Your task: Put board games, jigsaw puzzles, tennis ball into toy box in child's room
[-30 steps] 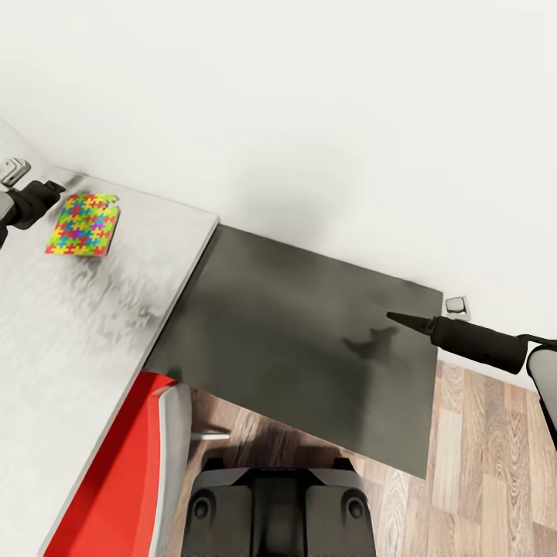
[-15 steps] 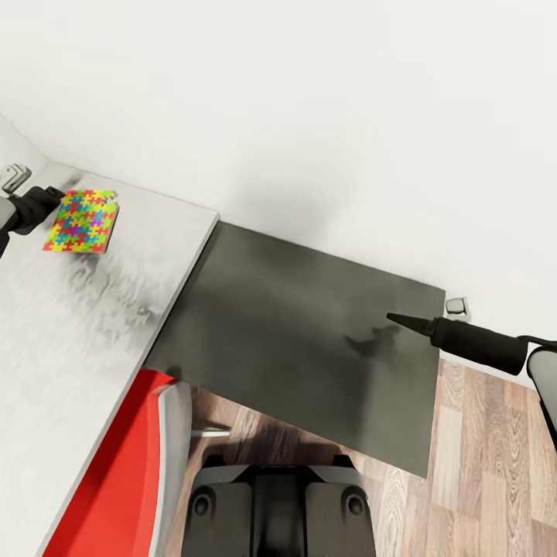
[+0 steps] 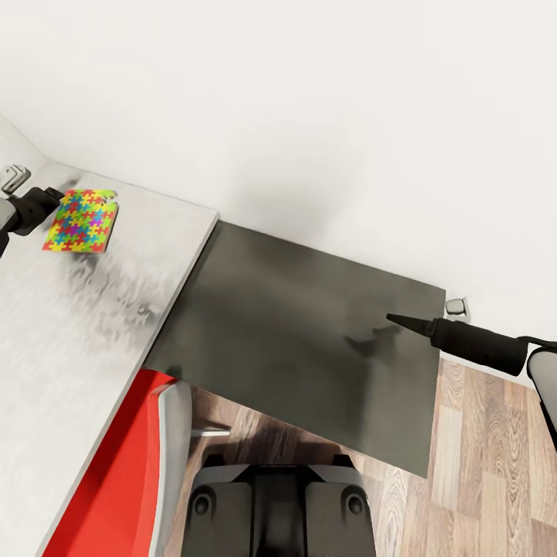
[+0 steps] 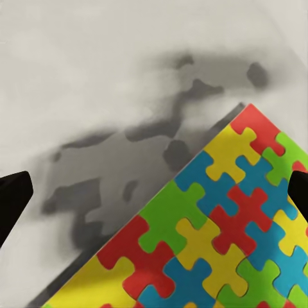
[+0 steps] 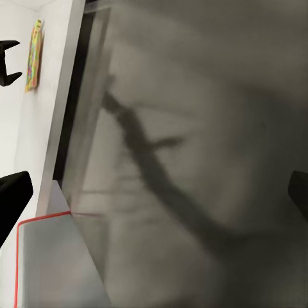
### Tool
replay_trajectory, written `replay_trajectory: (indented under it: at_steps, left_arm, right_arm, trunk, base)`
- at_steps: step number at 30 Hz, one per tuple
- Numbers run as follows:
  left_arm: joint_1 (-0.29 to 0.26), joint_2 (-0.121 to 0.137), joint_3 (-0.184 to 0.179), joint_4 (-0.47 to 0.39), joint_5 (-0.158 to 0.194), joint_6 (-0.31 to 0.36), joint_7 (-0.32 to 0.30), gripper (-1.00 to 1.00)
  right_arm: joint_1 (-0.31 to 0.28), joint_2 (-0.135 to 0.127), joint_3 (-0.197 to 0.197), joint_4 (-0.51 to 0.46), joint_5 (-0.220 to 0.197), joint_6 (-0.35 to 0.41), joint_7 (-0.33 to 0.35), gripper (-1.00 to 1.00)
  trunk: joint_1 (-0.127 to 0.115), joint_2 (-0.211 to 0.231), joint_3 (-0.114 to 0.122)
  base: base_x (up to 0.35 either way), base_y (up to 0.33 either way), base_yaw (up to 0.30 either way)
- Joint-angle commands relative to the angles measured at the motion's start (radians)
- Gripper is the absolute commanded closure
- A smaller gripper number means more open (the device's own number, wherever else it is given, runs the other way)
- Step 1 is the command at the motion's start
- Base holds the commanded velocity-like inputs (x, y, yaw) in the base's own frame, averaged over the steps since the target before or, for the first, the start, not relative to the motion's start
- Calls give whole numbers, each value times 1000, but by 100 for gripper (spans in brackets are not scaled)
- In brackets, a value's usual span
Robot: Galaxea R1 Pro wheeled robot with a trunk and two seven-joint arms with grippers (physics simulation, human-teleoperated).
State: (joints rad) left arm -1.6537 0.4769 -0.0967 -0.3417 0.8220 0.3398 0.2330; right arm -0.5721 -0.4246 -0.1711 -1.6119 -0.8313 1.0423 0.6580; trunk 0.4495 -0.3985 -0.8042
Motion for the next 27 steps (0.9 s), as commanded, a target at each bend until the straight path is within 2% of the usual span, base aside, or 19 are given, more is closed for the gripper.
replay_trajectory:
  at_steps: [1, 16, 27]
  left_arm:
    - [0, 1, -9, -2, 11, 3, 8, -100]
    - [0, -1, -8, -2, 13, 2, 7, -100]
    - [0, -1, -6, -2, 14, 2, 6, -100]
  right_arm:
    - [-1, 0, -2, 0, 5, 5, 6, -100]
    - [0, 0, -4, 0, 5, 5, 6, -100]
    - [0, 1, -2, 0, 5, 5, 6, -100]
  trunk:
    - [1, -2, -1]
    - [1, -2, -1]
    - [1, -2, -1]
  base:
    - [0, 0, 0]
    - [0, 0, -5]
    - [0, 0, -108]
